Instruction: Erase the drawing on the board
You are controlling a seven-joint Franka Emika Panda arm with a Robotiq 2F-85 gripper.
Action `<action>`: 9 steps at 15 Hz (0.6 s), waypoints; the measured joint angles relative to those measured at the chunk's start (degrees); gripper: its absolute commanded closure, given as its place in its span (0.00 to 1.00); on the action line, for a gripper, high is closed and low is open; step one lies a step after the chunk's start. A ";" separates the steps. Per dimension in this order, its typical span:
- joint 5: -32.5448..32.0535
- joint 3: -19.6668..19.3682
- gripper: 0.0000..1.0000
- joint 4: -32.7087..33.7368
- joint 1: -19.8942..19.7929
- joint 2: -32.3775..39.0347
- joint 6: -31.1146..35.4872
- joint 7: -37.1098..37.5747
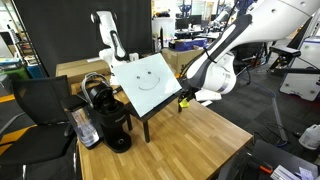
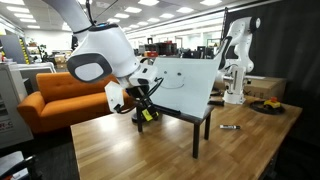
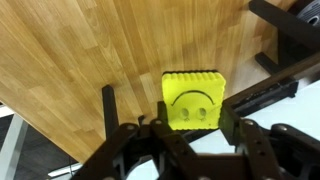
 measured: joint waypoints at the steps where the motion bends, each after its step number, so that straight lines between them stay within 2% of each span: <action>1: 0.68 2.65 0.73 0.05 -2.67 0.10 0.94 0.01; 5: 1.22 12.53 0.73 0.01 -13.04 1.72 5.42 0.26; 9: 0.72 20.88 0.73 -0.57 -21.81 5.79 10.79 0.31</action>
